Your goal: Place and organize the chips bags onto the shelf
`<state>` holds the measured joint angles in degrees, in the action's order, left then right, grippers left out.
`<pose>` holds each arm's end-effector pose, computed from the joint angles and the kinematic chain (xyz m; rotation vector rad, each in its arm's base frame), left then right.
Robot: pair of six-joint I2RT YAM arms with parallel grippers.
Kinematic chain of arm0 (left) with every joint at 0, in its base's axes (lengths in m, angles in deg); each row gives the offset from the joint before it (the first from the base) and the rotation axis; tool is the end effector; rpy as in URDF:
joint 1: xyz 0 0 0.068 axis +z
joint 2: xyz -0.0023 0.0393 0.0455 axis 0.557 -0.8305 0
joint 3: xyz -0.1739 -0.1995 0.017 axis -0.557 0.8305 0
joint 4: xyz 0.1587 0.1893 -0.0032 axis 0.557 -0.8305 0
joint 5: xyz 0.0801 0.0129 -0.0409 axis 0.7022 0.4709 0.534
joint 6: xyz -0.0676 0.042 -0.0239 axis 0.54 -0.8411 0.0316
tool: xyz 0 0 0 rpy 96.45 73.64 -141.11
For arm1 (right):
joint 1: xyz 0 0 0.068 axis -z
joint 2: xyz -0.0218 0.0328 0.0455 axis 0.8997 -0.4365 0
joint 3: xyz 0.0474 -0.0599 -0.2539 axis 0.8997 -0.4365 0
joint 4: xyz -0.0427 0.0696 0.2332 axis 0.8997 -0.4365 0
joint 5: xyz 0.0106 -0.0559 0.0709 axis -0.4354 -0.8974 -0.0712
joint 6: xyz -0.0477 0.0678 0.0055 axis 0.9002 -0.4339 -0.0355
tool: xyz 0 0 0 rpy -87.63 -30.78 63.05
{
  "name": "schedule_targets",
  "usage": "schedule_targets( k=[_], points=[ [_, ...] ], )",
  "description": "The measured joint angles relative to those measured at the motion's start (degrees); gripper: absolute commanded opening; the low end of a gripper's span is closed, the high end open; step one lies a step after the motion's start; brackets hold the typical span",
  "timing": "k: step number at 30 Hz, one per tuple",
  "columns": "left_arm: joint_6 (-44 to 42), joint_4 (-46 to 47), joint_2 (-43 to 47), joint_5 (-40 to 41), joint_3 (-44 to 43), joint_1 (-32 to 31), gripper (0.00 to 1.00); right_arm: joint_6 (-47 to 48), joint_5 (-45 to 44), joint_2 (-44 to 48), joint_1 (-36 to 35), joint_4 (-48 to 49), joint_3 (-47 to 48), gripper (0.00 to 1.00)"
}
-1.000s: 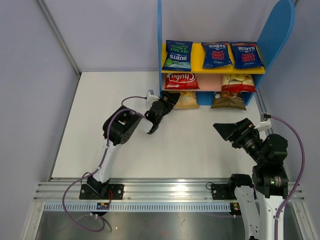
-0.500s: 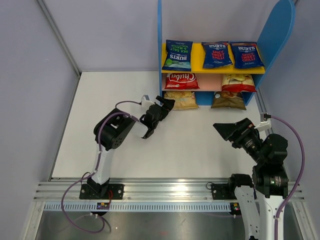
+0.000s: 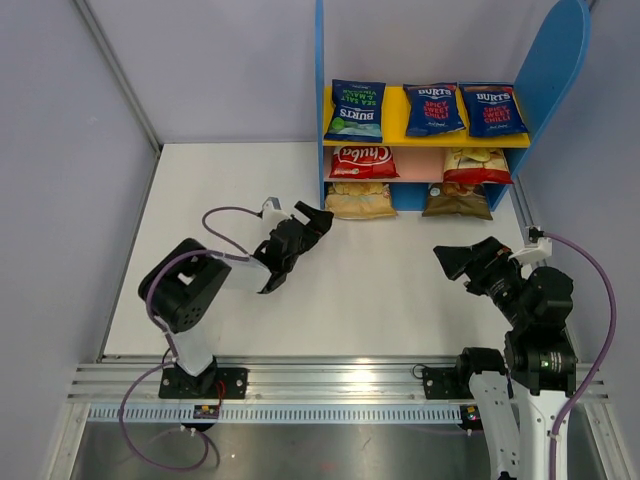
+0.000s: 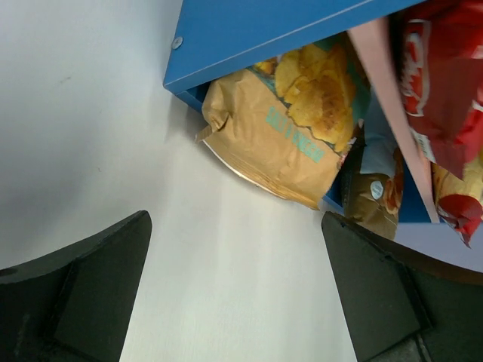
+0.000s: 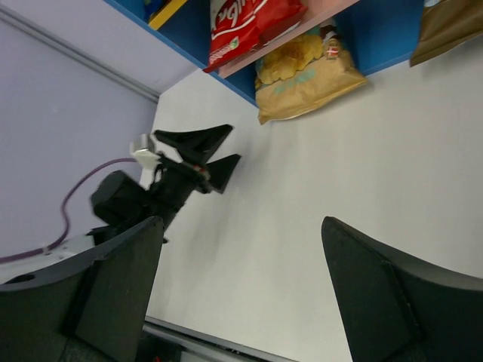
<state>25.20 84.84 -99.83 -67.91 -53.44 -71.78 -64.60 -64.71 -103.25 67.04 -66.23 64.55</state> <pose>0.3117 -0.2115 0.1415 -0.7290 1.8538 -0.8972 0.1001 0.0235 0.3321 0.3383 1.7820 0.7949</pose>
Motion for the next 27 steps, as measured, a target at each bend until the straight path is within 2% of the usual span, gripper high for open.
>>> schedule_targets(
  k=[5, 11, 15, 19, 27],
  points=[
    [-5.5, -6.6, 12.6, 1.0, 4.7, -0.2, 0.99, 5.0, -4.0, -1.4, 0.0, -1.6, 0.0, 0.94],
    [-15.6, -25.2, 30.0, 3.5, 5.1, -0.2, 0.99, 9.8, -9.1, -3.9, -0.1, -5.1, 0.3, 0.95],
    [-23.0, -38.8, 42.6, 5.5, 4.5, -0.2, 0.99, 12.2, -12.9, -4.1, -1.1, -7.3, 1.6, 1.00],
    [-28.6, -53.8, 54.2, 6.8, 1.4, -0.2, 0.99, 13.4, -16.9, -4.6, -2.0, -9.2, 3.3, 0.99],
    [-36.7, -79.8, 68.7, 10.3, -9.1, -0.2, 0.99, 15.7, -17.6, -8.4, -2.2, -12.7, 8.2, 0.99]
  ],
)
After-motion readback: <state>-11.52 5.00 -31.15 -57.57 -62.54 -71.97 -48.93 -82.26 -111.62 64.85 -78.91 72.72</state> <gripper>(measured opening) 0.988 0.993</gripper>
